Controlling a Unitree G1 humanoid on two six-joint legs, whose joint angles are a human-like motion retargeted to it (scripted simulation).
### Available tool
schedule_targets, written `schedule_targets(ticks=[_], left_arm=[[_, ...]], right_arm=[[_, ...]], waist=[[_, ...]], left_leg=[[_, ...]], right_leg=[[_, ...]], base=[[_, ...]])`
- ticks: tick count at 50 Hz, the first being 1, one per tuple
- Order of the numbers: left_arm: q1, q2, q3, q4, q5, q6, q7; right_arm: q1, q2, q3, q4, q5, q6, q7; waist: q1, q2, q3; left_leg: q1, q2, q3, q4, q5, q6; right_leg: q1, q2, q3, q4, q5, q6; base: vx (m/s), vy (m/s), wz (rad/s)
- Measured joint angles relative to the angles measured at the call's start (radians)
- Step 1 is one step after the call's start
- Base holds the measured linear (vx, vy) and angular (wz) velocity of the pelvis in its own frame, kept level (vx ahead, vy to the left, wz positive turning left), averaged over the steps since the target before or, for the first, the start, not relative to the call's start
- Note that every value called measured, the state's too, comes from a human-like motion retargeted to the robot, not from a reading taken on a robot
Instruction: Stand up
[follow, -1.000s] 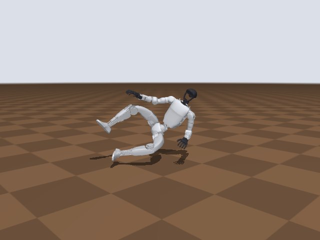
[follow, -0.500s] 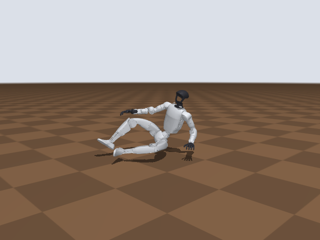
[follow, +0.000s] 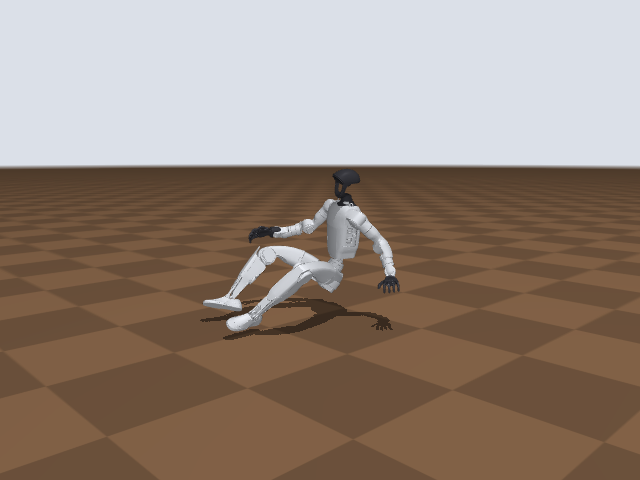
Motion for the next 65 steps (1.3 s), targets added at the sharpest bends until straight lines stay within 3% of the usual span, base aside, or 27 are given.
schedule_targets(ticks=[5,8,10,14,18,25,27,31,33,39,43,47,50,53,55,57,59,65], left_arm=[[-0.008,-0.024,0.001,0.146,0.003,-0.039,0.06],[-0.006,-0.041,0.003,0.219,0.015,-0.049,0.091],[-0.004,-0.049,0.003,0.266,0.024,-0.047,0.109],[0.015,-0.057,-0.001,0.344,0.041,-0.033,0.119],[0.023,-0.053,-0.012,0.397,0.064,-0.006,0.091],[0.082,-0.021,-0.06,0.265,0.144,0.123,-0.146],[0.111,-0.016,-0.059,0.165,0.15,0.117,-0.183],[0.122,0.04,-0.103,-0.016,0.16,0.024,-0.212],[0.108,0.071,-0.128,-0.079,0.173,0.011,-0.209],[0.037,0.023,-0.165,-0.114,0.176,0.054,-0.181],[0.019,-0.01,-0.176,-0.058,0.154,0.068,-0.146],[-0.018,0.0,-0.213,-0.004,0.152,0.041,0.031],[-0.044,0.001,-0.253,0.026,0.152,0.013,0.056],[-0.058,-0.005,-0.271,0.038,0.157,0.009,0.084],[-0.065,-0.012,-0.279,0.049,0.16,0.006,0.107],[-0.064,-0.006,-0.292,0.068,0.159,-0.003,0.133],[-0.071,-0.004,-0.304,0.101,0.157,-0.031,0.166],[-0.184,0.005,-0.315,0.235,0.233,-0.136,0.258]], right_arm=[[0.042,0.021,0.031,-0.076,0.093,0.016,0.031],[0.092,0.051,0.035,-0.13,0.124,0.029,-0.008],[0.141,0.077,0.028,-0.168,0.14,0.03,-0.045],[0.279,0.116,-0.008,-0.224,0.16,0.003,-0.117],[0.44,0.107,-0.038,-0.242,0.09,-0.027,-0.19],[0.654,0.102,-0.122,-0.184,-0.032,-0.048,-0.277],[0.675,0.109,-0.149,-0.166,-0.022,-0.05,-0.281],[0.662,0.113,-0.189,-0.134,-0.022,-0.049,-0.298],[0.627,0.1,-0.199,-0.115,-0.039,-0.05,-0.303],[0.442,0.004,-0.173,-0.019,-0.079,-0.057,-0.284],[0.361,-0.068,-0.133,0.052,-0.042,-0.047,-0.288],[0.289,-0.145,-0.128,0.144,0.032,-0.029,-0.269],[0.238,-0.202,-0.124,0.182,0.07,-0.017,-0.249],[0.191,-0.225,-0.098,0.183,0.091,-0.014,-0.245],[0.162,-0.234,-0.071,0.18,0.103,-0.015,-0.241],[0.153,-0.235,-0.051,0.175,0.108,-0.016,-0.233],[0.142,-0.244,-0.027,0.17,0.116,-0.022,-0.228],[0.158,-0.321,-0.001,0.153,0.146,-0.03,-0.181]], waist=[[-0.053,-0.075,0.0],[-0.067,-0.096,0.0],[-0.076,-0.111,0.0],[-0.088,-0.132,0.0],[-0.095,-0.142,0.0],[-0.1,-0.106,0.0],[-0.092,-0.089,0.0],[-0.064,-0.059,0.0],[-0.042,-0.048,0.0],[-0.044,-0.018,0.0],[-0.019,0.059,0.0],[0.008,0.146,0.0],[0.037,0.168,0.0],[0.059,0.164,0.0],[0.061,0.16,0.0],[0.041,0.167,0.0],[0.049,0.165,0.0],[0.097,0.209,0.0]], left_leg=[[0.0,-0.137,-0.072,0.003,0.002,0.132],[0.0,-0.17,-0.097,0.009,0.002,0.238],[0.0,-0.191,-0.12,0.019,0.002,0.271],[0.0,-0.267,-0.204,0.028,0.002,0.298],[0.0,-0.277,-0.232,0.043,0.002,0.32],[0.0,-0.295,-0.242,0.043,0.002,0.335],[0.0,-0.304,-0.246,0.039,0.002,0.336],[0.0,-0.302,-0.248,0.027,0.002,0.34],[0.0,-0.296,-0.248,0.019,0.002,0.34],[0.0,-0.313,-0.226,-0.01,0.002,0.355],[0.0,-0.321,-0.277,-0.009,0.002,0.339],[0.0,-0.349,-0.307,-0.003,0.002,0.329],[0.0,-0.328,-0.266,-0.006,0.001,0.325],[0.0,-0.297,-0.208,-0.011,-0.016,0.327],[0.0,-0.291,-0.177,-0.012,-0.031,0.323],[0.0,-0.301,-0.151,-0.002,-0.041,0.315],[0.0,-0.27,-0.105,0.015,-0.071,0.3],[0.0,-0.277,-0.021,0.036,-0.117,0.277]], right_leg=[[-0.04,0.004,0.058,0.044,0.0,0.0],[-0.039,0.025,0.07,0.061,0.0,0.0],[-0.041,0.043,0.083,0.075,0.0,0.0],[-0.033,0.081,0.089,0.09,0.0,0.0],[-0.029,0.095,0.085,0.095,-0.005,0.0],[-0.03,0.089,0.086,0.102,-0.006,0.0],[-0.028,0.086,0.087,0.1,-0.007,0.0],[-0.025,0.133,0.118,0.083,-0.033,0.0],[-0.034,0.177,0.155,0.082,-0.09,0.0],[-0.133,0.244,0.272,0.249,-0.436,0.0],[-0.151,0.209,0.188,0.439,-0.397,0.0],[-0.151,0.244,0.119,0.709,-0.385,-0.007],[-0.151,0.251,0.073,0.918,-0.434,-0.07],[-0.151,0.312,0.095,1.075,-0.699,-0.118],[-0.151,0.322,0.122,1.07,-0.71,-0.11],[-0.151,0.408,0.125,1.072,-0.768,-0.069],[-0.151,0.355,0.152,1.129,-0.824,-0.076],[-0.151,0.356,0.251,1.207,-0.989,-0.036]], base=[[0.02,0.04,-0.14],[0.08,-0.01,-0.33],[0.12,-0.04,-0.33],[0.03,-0.07,-0.34],[0.01,-0.04,-0.28],[-0.01,0.02,-0.03],[-0.02,0.06,0.04],[-0.01,0.0,0.01],[0.02,0.03,0.02],[-0.03,0.17,0.44],[-0.1,0.1,0.38],[-0.1,0.05,0.83],[-0.14,0.08,0.22],[-0.07,0.14,-0.13],[-0.05,0.03,0.35],[0.01,-0.04,0.84],[-0.02,0.19,0.16],[-0.05,0.18,0.23]])
